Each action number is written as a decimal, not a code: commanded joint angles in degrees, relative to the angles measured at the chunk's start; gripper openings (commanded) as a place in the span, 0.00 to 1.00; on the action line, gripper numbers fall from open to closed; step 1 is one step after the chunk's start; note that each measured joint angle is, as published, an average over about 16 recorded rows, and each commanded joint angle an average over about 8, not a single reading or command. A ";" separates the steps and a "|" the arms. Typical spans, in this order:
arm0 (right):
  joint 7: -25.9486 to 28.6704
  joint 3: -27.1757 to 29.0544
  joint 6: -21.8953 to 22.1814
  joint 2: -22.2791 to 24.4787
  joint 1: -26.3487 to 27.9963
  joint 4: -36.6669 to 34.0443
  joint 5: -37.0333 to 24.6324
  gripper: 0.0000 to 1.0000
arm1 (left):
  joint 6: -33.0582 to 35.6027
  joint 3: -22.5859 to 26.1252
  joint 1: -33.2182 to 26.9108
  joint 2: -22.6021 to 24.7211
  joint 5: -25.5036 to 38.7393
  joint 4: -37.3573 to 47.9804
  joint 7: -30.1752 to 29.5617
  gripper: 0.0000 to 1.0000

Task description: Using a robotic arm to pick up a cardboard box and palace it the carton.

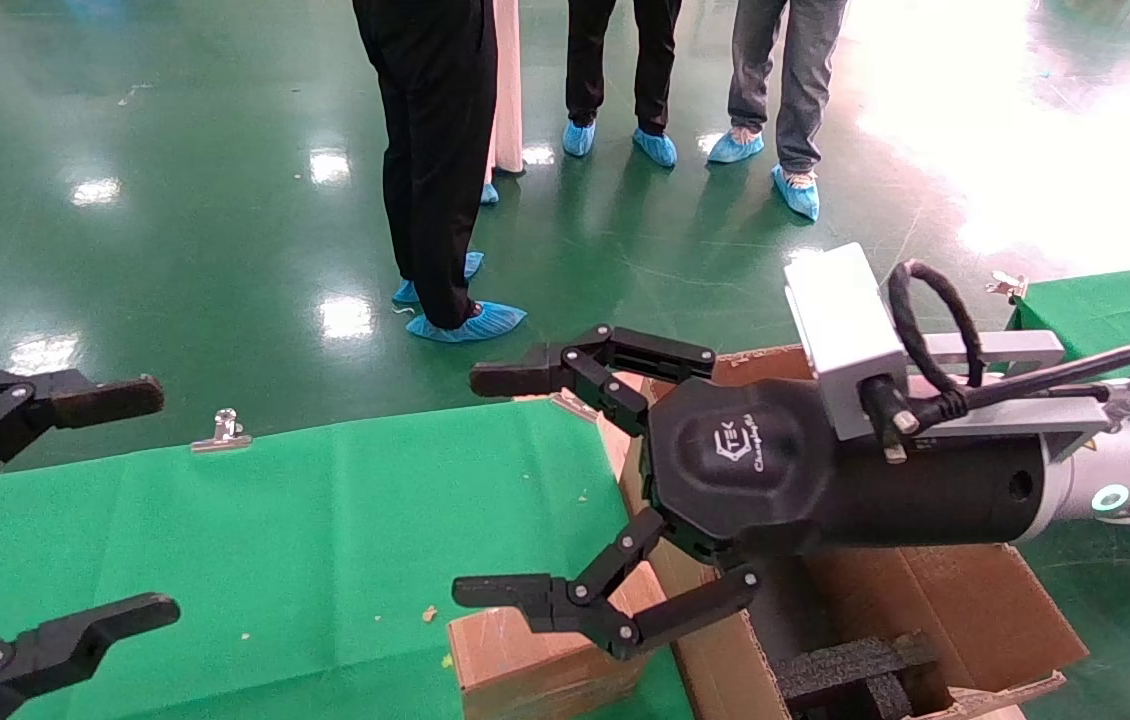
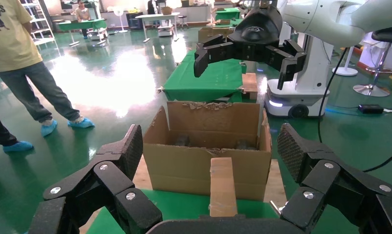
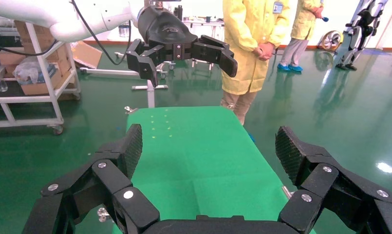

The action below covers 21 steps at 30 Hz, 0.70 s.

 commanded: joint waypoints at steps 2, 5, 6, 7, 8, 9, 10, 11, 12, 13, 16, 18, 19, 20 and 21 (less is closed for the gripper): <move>0.00 0.00 0.00 0.00 0.00 0.00 0.00 1.00 | 0.00 0.00 0.00 0.00 0.00 0.00 0.00 1.00; 0.00 0.00 0.00 0.00 0.00 0.00 0.00 1.00 | 0.00 0.00 0.00 0.00 0.00 0.00 0.00 1.00; 0.00 0.00 0.00 0.00 0.00 0.00 0.00 1.00 | 0.00 0.00 0.00 0.00 0.00 0.00 0.00 1.00; 0.00 0.00 0.00 0.00 0.00 0.00 0.00 1.00 | 0.00 0.00 0.00 0.00 0.00 0.00 0.00 1.00; 0.00 0.00 0.00 0.00 0.00 0.00 0.00 1.00 | 0.00 0.00 0.00 0.00 0.00 0.00 0.00 1.00; 0.00 0.00 0.00 0.00 0.00 0.00 0.00 1.00 | 0.00 0.00 0.00 0.00 0.00 0.00 0.00 1.00; 0.00 0.00 0.00 0.00 0.00 0.00 0.00 1.00 | 0.00 0.00 0.00 0.00 0.00 0.00 0.00 0.94; 0.00 0.00 0.00 0.00 0.00 0.00 0.00 1.00 | 0.00 0.00 0.00 0.00 0.00 0.00 0.00 0.81; 0.00 0.00 0.00 0.00 0.00 0.00 0.00 1.00 | 0.00 0.00 0.00 0.00 0.00 0.00 0.00 0.69; 0.00 0.00 0.00 0.00 0.00 0.00 0.00 1.00 | 0.00 0.00 0.00 0.00 0.00 0.00 0.00 0.56; 0.00 0.00 0.00 0.00 0.00 0.00 0.00 1.00 | 0.00 0.00 0.00 0.00 0.00 0.00 0.00 0.19; 0.00 0.00 0.00 0.00 0.00 0.00 0.00 1.00 | 0.00 0.00 0.00 0.00 0.00 0.00 0.00 0.00; -0.01 0.04 -0.01 0.00 -0.02 0.02 -0.01 1.00 | 0.00 0.00 0.00 0.00 0.00 0.00 0.00 0.00; -0.01 0.04 -0.01 0.00 -0.02 0.02 -0.01 1.00 | 0.00 0.00 0.00 0.00 0.00 0.00 0.00 0.00; -0.01 0.03 -0.01 0.01 -0.02 0.01 -0.04 1.00 | 0.00 0.00 0.00 0.00 0.00 0.00 0.00 0.00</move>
